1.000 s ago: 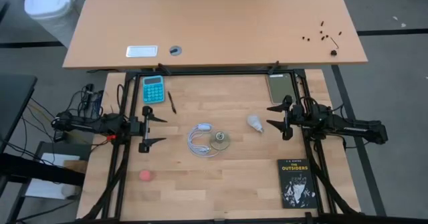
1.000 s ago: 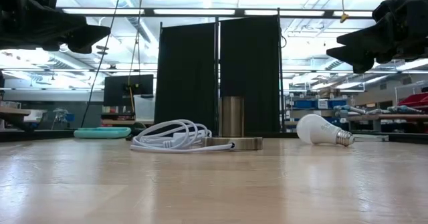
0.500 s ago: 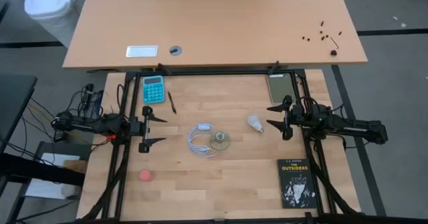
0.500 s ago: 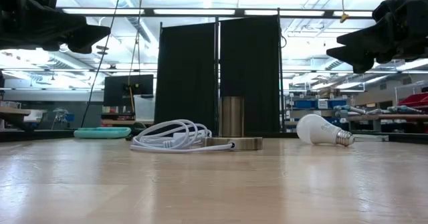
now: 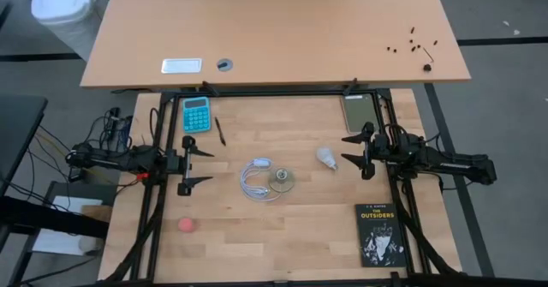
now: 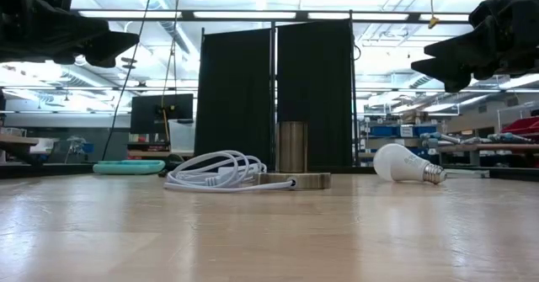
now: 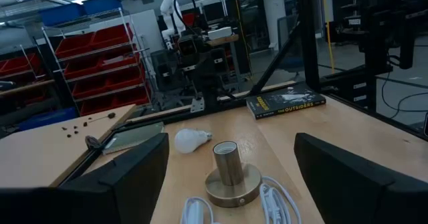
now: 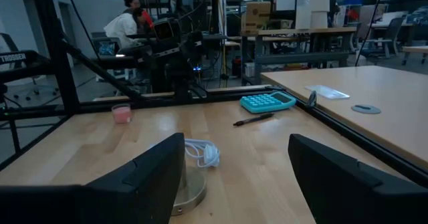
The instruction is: Screw lightbulb
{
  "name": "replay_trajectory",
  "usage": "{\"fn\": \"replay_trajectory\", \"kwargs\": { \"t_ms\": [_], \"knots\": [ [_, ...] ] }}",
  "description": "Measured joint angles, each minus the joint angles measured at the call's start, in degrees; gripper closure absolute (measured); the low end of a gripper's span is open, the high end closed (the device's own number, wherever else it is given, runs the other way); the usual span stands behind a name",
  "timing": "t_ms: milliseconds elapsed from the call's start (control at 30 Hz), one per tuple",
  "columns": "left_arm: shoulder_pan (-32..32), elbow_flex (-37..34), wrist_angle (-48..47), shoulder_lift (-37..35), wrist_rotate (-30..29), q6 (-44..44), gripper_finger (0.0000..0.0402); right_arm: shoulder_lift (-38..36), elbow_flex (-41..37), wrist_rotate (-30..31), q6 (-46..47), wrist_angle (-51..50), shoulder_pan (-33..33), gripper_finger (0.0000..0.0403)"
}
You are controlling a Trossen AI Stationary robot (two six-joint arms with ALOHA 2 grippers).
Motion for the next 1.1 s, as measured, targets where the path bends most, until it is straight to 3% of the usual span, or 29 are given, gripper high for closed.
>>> {"fn": "replay_trajectory", "kwargs": {
  "t_ms": [367, 633, 1100],
  "knots": [
    [0.0, 0.0, 5.2, 0.0, -0.9, 0.0, 0.0071, 0.0, 0.0, 0.0, 0.0, 0.7, 0.0, 0.0124],
    [0.0, 0.0, 11.3, 0.0, -0.4, -13.4, 0.0071, 0.0, 0.0, 0.0, 1.0, 6.7, 0.0, 0.0124],
    [0.0, 0.0, 16.9, 0.0, -6.2, -13.4, 0.0071, 0.1, 0.0, 2.5, 10.7, 18.0, 0.2, 0.0124]
  ]
}}
